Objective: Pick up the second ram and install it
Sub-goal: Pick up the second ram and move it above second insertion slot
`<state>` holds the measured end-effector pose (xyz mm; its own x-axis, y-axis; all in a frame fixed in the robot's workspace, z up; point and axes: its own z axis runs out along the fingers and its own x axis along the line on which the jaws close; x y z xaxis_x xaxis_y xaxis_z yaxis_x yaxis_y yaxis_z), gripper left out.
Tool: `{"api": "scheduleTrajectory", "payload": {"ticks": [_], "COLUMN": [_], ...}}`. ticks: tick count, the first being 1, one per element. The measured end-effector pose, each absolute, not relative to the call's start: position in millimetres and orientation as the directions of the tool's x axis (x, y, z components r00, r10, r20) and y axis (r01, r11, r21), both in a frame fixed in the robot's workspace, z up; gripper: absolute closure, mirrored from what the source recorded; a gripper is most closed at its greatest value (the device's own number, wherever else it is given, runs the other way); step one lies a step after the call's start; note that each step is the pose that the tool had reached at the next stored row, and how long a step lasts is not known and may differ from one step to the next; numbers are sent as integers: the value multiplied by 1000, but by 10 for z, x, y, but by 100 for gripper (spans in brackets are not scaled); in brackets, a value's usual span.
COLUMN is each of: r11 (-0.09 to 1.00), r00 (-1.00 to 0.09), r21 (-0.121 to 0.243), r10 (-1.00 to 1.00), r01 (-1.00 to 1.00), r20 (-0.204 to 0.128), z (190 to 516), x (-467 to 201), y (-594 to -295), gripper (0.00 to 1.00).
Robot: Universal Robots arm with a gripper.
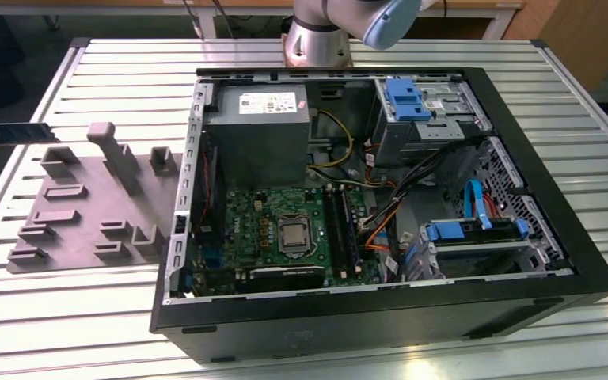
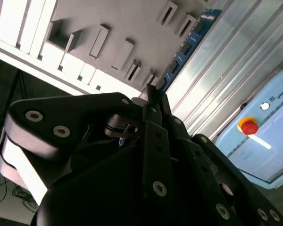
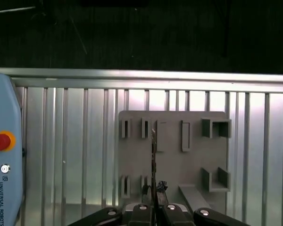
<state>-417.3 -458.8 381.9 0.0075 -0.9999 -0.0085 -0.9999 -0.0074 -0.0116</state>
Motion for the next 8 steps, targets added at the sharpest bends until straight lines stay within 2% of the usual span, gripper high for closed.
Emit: {"api": "scheduleTrajectory", "payload": {"ticks": [8], "r11": [-7], "r00": [8], "r21": [-12], "r10": [-1000], "r01": [-1000], "r20": [-8], "z": [3826], "x": [-4154], "y": [-4588], "gripper": [86]}}
